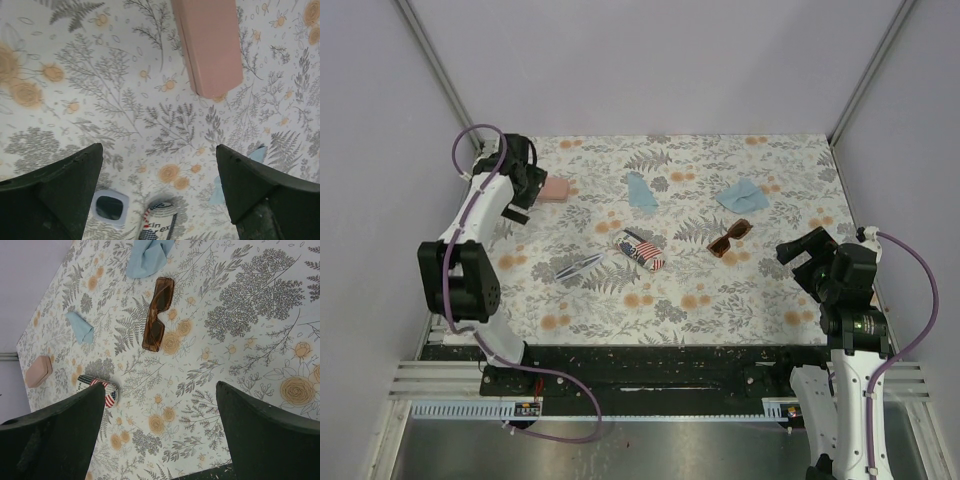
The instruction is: Organize the sunglasses
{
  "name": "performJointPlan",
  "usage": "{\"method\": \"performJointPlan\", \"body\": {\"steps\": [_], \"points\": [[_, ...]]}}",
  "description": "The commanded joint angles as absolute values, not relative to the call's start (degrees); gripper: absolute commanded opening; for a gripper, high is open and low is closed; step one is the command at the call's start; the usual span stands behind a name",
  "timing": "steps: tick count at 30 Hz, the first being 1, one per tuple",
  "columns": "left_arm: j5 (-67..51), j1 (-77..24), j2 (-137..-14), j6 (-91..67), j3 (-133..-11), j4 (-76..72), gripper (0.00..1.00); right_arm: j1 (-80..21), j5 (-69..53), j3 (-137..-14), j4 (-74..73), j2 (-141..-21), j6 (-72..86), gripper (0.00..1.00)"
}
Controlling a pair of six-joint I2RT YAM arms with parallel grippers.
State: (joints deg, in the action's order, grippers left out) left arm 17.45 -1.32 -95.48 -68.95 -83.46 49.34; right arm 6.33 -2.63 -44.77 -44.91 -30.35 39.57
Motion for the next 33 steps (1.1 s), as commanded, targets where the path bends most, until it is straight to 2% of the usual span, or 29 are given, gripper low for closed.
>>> {"method": "performJointPlan", "body": {"steps": [1, 10, 13, 33], "points": [[10.38, -0.18, -103.78, -75.66, -91.30, 48.96, 0.99, 6.24, -2.73, -44.74, -44.30, -29.79, 39.90, 0.99], [8.53, -0.09, -121.10, -80.68, -108.97, 53.61, 0.99, 6.24, -2.37, -44.65, -44.30, -30.24, 39.99, 1.00], [5.46, 1.22, -124.62, -81.56, -111.17, 51.50, 0.99, 6.24, -2.29, -44.39, -44.38, -30.59, 39.90, 0.99], [3.96, 3.86, -137.46, -89.21, -119.62, 50.98, 0.99, 6.24, -2.20, -44.65, -44.21, -32.43, 39.38, 0.99]]}}
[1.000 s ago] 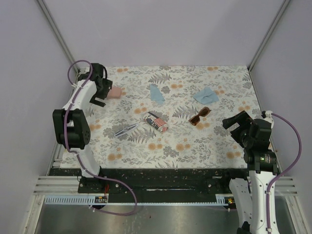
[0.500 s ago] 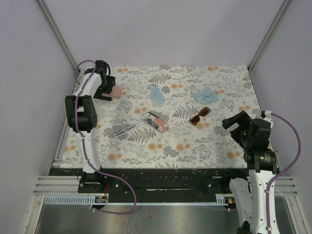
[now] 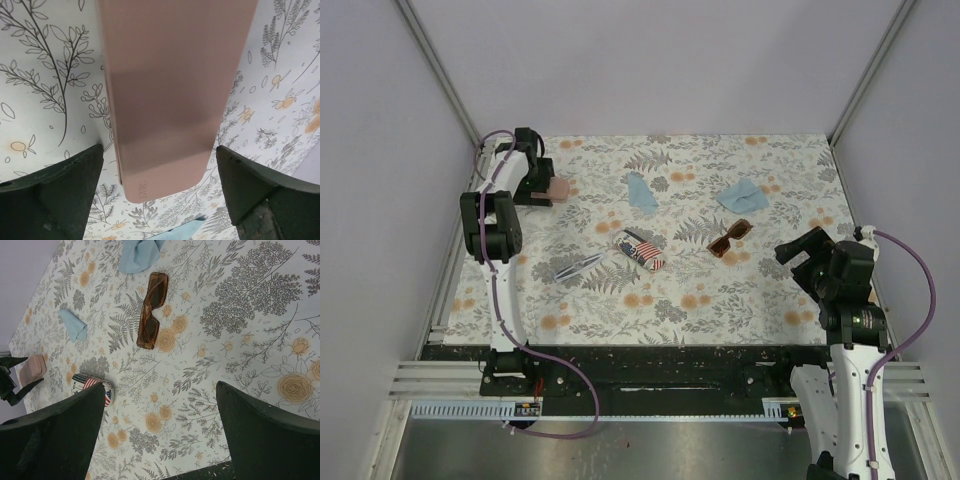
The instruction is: Organize the sunglasses
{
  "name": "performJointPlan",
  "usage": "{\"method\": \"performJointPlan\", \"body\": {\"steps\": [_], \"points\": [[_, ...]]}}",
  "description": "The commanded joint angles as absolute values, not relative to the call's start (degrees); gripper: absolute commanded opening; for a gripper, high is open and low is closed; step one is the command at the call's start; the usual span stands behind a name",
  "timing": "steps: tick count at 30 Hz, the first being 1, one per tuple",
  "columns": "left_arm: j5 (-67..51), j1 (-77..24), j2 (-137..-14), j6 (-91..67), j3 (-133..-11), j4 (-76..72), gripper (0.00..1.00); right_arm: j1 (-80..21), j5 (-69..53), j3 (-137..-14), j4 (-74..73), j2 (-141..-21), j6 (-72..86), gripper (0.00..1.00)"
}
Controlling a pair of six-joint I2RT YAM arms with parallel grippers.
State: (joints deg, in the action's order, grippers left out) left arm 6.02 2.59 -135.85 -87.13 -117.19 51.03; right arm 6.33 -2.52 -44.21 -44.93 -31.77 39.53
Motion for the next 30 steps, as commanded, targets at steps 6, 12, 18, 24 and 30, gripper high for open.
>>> {"method": "performJointPlan", "body": {"steps": [6, 12, 18, 24, 30], "points": [[2.19, 4.66, -138.43, -89.74, -118.22, 50.98, 0.72, 6.24, -2.11, -44.82, -44.21, -32.69, 39.55, 0.99], [-1.30, 5.97, -135.44, -88.34, -110.40, 45.62, 0.47, 6.24, -3.34, -44.12, -44.21, -31.91, 40.25, 0.99], [-0.35, 4.93, -128.25, -80.26, -104.52, 44.49, 0.47, 6.24, -4.39, -43.07, -44.39, -29.97, 40.96, 0.99], [-3.51, 2.90, -118.75, -74.27, -88.80, 35.34, 0.47, 6.24, -5.89, -42.80, -44.47, -29.09, 41.22, 0.99], [1.56, 2.81, -114.34, -71.64, -87.26, 33.75, 0.67, 6.24, -6.94, -42.98, -44.56, -29.09, 41.22, 1.00]]}}
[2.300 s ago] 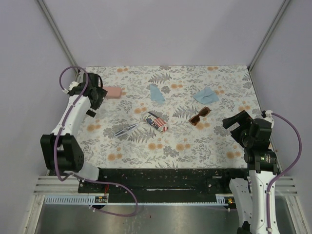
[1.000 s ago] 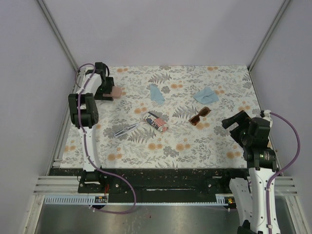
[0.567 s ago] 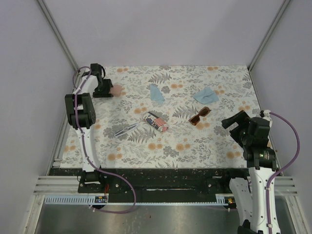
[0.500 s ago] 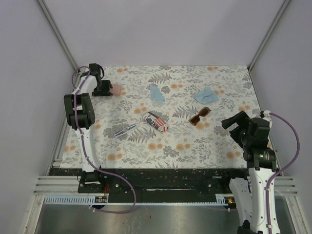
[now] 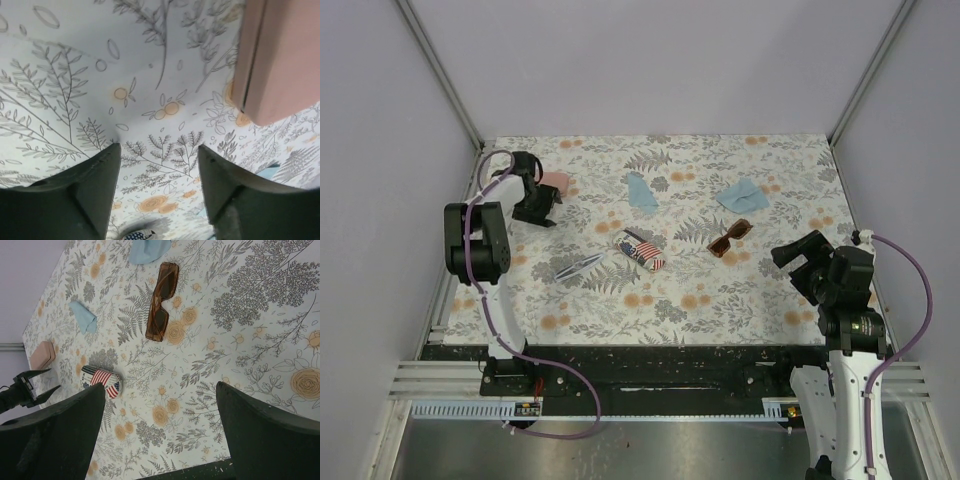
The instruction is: Organize the sunglasses
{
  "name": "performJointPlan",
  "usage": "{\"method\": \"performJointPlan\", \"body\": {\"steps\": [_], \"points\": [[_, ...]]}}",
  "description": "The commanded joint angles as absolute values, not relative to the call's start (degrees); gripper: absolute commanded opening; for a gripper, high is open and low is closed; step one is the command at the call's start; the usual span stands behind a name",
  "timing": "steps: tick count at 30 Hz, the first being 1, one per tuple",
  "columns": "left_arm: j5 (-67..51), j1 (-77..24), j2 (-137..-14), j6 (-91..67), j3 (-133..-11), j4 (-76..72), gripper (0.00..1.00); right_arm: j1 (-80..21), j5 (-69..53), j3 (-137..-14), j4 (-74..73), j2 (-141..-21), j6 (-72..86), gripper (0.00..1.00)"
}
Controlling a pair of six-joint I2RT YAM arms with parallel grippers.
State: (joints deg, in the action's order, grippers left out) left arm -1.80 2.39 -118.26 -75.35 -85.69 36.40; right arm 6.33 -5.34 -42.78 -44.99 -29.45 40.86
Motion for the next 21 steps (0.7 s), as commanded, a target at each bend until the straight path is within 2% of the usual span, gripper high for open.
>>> {"method": "performJointPlan", "body": {"steps": [1, 3, 4, 6, 9, 13, 18, 19, 21], "points": [[1.41, 2.99, -114.78, -71.20, -89.19, 34.27, 0.77, 6.24, -6.94, -42.98, -44.65, -29.09, 41.22, 0.99], [-1.30, 3.34, -116.53, -69.01, -93.40, 34.28, 0.92, 6.24, -6.86, -42.89, -44.56, -29.01, 41.40, 0.99], [-2.97, 3.60, -117.76, -68.12, -95.60, 34.19, 0.95, 6.24, -6.77, -42.72, -44.30, -29.00, 41.48, 0.99], [-5.26, 3.78, -119.87, -66.54, -99.91, 33.41, 0.98, 6.24, -7.03, -42.54, -43.77, -29.09, 41.48, 0.99], [-9.31, 4.48, -120.85, -66.44, -100.81, 24.38, 0.97, 6.24, -7.12, -42.19, -43.24, -29.18, 41.57, 0.99], [-12.22, 5.45, -122.77, -70.74, -101.16, 13.73, 0.81, 6.24, -6.77, -42.01, -43.07, -29.79, 41.31, 0.99], [-11.52, 6.06, -130.06, -77.68, -105.37, 6.17, 0.47, 6.24, -6.33, -41.84, -42.63, -31.11, 41.31, 0.99], [-11.43, 6.06, -132.69, -78.74, -107.03, 5.11, 0.42, 6.24, -5.98, -41.92, -42.71, -31.46, 41.31, 0.99], [-10.03, 6.33, -137.00, -79.63, -112.29, 5.79, 0.27, 6.24, -5.45, -42.10, -42.63, -31.81, 41.31, 0.99]]}}
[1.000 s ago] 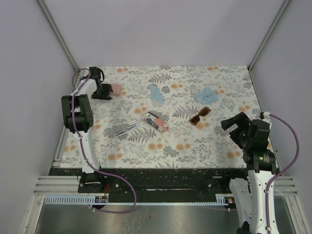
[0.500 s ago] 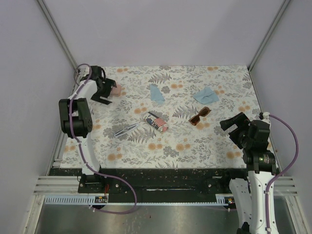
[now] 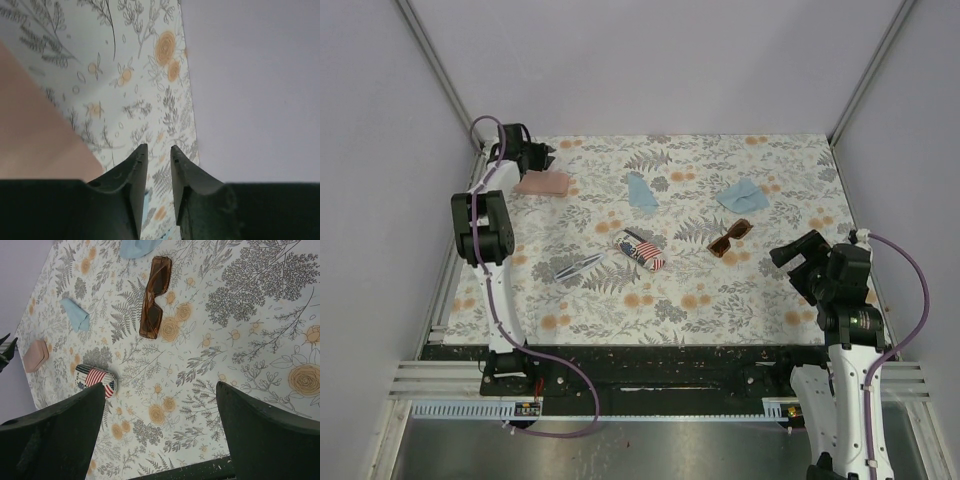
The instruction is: Organize the sunglasses
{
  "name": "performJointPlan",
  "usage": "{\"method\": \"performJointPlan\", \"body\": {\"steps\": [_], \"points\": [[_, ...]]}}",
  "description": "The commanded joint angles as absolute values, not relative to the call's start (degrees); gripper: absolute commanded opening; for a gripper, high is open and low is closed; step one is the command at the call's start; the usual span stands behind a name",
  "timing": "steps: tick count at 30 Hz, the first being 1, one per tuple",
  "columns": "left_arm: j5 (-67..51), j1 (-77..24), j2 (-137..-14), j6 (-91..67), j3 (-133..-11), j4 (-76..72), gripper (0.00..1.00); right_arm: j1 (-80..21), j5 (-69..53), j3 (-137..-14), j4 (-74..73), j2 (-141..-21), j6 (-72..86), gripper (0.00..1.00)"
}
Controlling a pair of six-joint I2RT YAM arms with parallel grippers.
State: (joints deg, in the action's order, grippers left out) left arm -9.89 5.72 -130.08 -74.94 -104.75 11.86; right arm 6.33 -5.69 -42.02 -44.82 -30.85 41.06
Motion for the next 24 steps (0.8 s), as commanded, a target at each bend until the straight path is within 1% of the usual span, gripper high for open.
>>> {"method": "performJointPlan", "body": {"steps": [1, 2, 3, 4, 5, 9, 11, 13, 19, 21, 24], "points": [[-8.98, 6.42, -139.28, -79.19, -117.28, 8.41, 0.23, 6.24, -5.19, -42.27, -42.71, -31.99, 41.22, 0.99], [-7.57, 6.50, -141.13, -78.93, -119.77, 11.40, 0.22, 6.24, -5.01, -42.19, -42.63, -32.08, 41.22, 1.00], [-5.91, 6.68, -143.15, -78.32, -125.02, 15.43, 0.18, 6.24, -4.92, -42.19, -42.71, -32.17, 41.22, 1.00], [-3.63, 6.77, -144.48, -78.66, -127.59, 19.04, 0.14, 6.24, -4.49, -42.19, -42.71, -32.17, 41.31, 0.99], [-1.08, 6.85, -145.54, -79.36, -129.36, 21.86, 0.12, 6.24, -4.48, -42.10, -42.80, -32.17, 41.40, 0.99], [5.26, 7.56, -144.85, -81.29, -129.47, 30.21, 0.04, 6.24, -4.31, -41.40, -42.80, -32.43, 42.19, 0.99], [8.16, 7.73, -143.27, -81.65, -128.24, 35.05, 0.03, 6.24, -4.57, -40.96, -42.63, -32.43, 42.89, 0.99], [9.84, 7.91, -141.43, -81.74, -124.82, 36.30, 0.04, 6.24, -5.36, -40.70, -42.54, -32.61, 43.15, 0.99], [5.37, 8.35, -137.47, -79.72, -116.38, 36.21, 0.03, 6.24, -6.33, -40.61, -43.15, -31.73, 43.68, 0.99], [3.44, 8.17, -134.49, -79.19, -110.16, 33.68, 0.03, 6.24, -6.68, -40.52, -43.42, -31.03, 43.86, 0.99], [-1.48, 8.09, -127.64, -79.89, -95.58, 23.76, 0.03, 6.24, -7.73, -40.25, -43.86, -30.06, 44.38, 0.99]]}}
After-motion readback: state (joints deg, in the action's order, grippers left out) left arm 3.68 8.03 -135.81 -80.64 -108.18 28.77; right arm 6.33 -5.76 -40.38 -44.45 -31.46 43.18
